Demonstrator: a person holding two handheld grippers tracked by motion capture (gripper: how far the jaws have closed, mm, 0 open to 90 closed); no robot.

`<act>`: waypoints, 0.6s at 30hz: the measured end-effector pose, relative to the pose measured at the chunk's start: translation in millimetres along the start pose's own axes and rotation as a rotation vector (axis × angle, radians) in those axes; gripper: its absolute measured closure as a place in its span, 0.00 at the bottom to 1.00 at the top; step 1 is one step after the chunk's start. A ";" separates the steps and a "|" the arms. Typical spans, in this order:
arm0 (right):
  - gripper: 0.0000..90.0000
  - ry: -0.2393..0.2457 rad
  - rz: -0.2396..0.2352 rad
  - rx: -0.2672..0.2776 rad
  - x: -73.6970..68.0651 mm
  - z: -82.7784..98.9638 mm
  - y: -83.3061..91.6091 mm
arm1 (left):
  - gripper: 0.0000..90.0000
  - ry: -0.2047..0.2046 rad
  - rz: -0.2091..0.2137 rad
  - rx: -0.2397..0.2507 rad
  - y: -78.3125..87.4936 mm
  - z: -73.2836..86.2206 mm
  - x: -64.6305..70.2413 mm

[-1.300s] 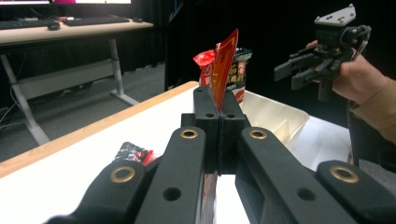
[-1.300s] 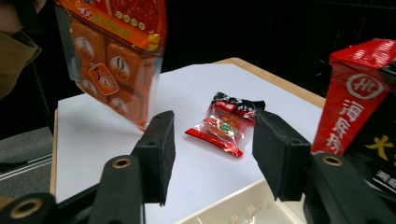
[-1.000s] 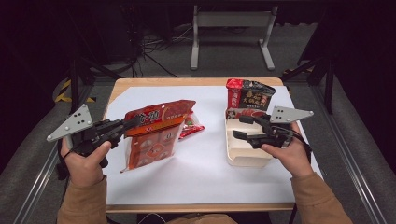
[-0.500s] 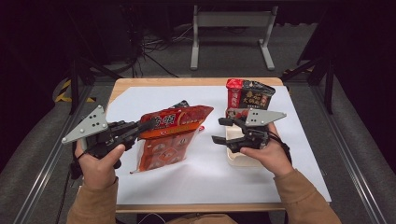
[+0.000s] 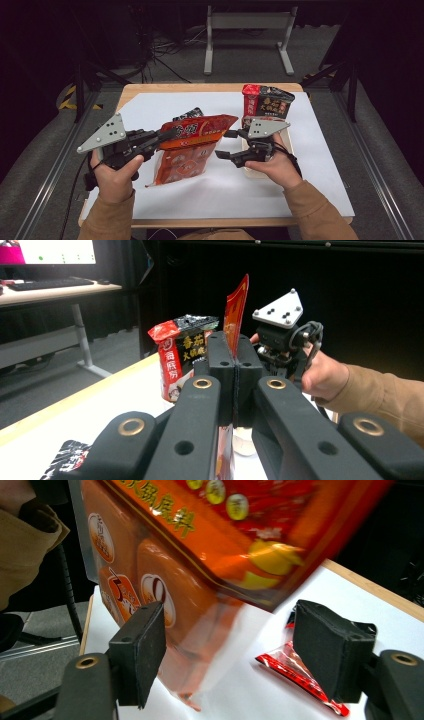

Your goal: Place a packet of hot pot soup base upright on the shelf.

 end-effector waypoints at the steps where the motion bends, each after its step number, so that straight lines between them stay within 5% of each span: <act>1: 0.33 0.004 -0.005 0.000 -1.6 0.2 -1.9 | 1.00 -0.003 0.000 -0.003 -1.3 -0.2 0.2; 18: 0.27 0.027 -0.070 0.011 -16.3 3.5 -22.1 | 1.00 -0.010 0.045 0.007 -12.4 -1.0 6.8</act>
Point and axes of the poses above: each handheld gripper's, and its own axes: y roughly backward along the jaws, z roughly out of its underside, x roughly to its right, the point moved 7 cm from there along -y, roughly forward along the jaws, and after that the axes turned 10 degrees about z, right-handed, at the moved point
